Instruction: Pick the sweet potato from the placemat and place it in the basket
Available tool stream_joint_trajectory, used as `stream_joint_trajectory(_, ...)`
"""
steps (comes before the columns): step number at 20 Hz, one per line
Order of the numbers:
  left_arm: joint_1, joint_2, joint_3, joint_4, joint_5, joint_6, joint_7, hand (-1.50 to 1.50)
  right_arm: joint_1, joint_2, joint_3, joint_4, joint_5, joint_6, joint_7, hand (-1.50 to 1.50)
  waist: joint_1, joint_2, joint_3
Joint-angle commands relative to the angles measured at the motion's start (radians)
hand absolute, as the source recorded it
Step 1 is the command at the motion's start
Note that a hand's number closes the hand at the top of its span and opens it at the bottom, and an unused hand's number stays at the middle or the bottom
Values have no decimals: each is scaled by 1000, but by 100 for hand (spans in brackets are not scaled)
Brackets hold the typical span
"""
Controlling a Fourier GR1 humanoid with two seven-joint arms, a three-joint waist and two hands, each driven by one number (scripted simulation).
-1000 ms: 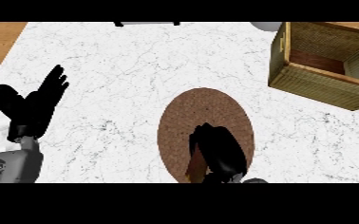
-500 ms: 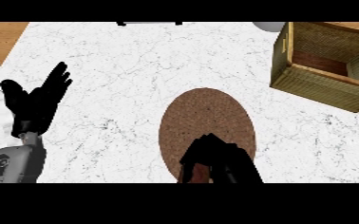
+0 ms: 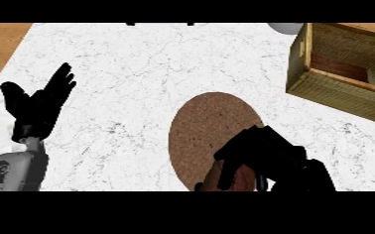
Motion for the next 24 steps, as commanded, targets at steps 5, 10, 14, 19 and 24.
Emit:
stream_joint_trajectory(5, -40, -18, -2, 12, -3, 13, 25, 0, -413, 4, -317, 75, -100, 166, 193, 150, 4, 3, 0)
stream_joint_trajectory(10, 23, 4, 17, 25, 0, -26, -49, 0, -571, -26, -544, 192, -143, 220, 145, 150, 7, 1, 0)
stream_joint_trajectory(14, 0, -12, 3, 33, -8, -16, -19, 0, -652, -67, -592, 329, -88, 206, 128, 150, 3, 1, 0)
stream_joint_trajectory(19, -13, -44, -19, 4, -25, 15, -7, 0, -626, -225, -742, 477, -105, 195, -32, 150, 4, 5, 2)
stream_joint_trajectory(24, -35, -31, -12, 2, -21, 5, 31, 0, -548, -304, -835, 511, -151, 185, -136, 150, -1, 4, 2)
